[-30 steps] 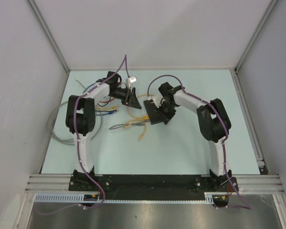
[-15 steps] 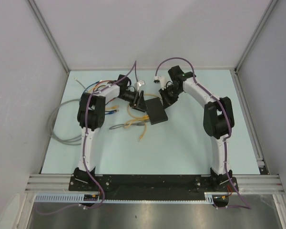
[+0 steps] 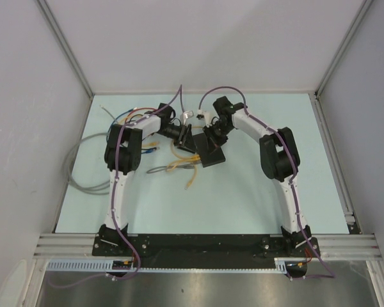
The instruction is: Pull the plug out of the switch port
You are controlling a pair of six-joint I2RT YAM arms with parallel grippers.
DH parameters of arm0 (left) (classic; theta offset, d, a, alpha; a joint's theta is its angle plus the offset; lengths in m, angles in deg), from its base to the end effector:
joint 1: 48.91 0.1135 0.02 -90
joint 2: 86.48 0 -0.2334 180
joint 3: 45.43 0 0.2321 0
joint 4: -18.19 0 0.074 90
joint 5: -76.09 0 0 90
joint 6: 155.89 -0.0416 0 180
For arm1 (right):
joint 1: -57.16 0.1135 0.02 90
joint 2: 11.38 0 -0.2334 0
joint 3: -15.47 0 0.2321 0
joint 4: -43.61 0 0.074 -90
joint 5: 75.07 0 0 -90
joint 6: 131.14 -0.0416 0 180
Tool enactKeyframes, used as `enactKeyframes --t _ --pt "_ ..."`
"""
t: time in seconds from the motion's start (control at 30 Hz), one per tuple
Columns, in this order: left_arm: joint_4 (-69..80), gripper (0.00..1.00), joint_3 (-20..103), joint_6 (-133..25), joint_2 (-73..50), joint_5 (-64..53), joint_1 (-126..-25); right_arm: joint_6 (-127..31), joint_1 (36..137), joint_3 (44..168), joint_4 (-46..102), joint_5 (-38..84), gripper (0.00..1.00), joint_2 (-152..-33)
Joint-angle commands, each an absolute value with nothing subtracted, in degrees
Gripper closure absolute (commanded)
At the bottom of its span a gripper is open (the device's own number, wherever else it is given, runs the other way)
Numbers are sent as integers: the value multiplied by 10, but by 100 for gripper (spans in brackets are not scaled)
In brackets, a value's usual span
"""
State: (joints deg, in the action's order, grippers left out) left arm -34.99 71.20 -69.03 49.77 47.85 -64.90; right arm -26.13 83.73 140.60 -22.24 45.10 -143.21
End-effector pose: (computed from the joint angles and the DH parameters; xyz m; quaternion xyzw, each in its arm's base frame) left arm 0.4080 -0.1550 0.1075 0.2167 0.8240 -0.5186 0.0707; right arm 0.3834 0.2151 0.1554 -0.3757 0.8782 0.2707 0.1198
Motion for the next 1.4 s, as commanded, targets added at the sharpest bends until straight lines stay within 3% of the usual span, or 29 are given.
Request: enactKeyframes --t 0.0,1.13,1.37 --pt "-347 53 705 -682 512 506 -647 -258 841 1373 -223 402 100 -1463" --pt "-341 67 727 -662 575 527 -665 -233 885 1299 -209 358 100 -1429" --pt "-330 75 731 -636 578 531 -658 -229 893 1301 -209 351 100 -1431"
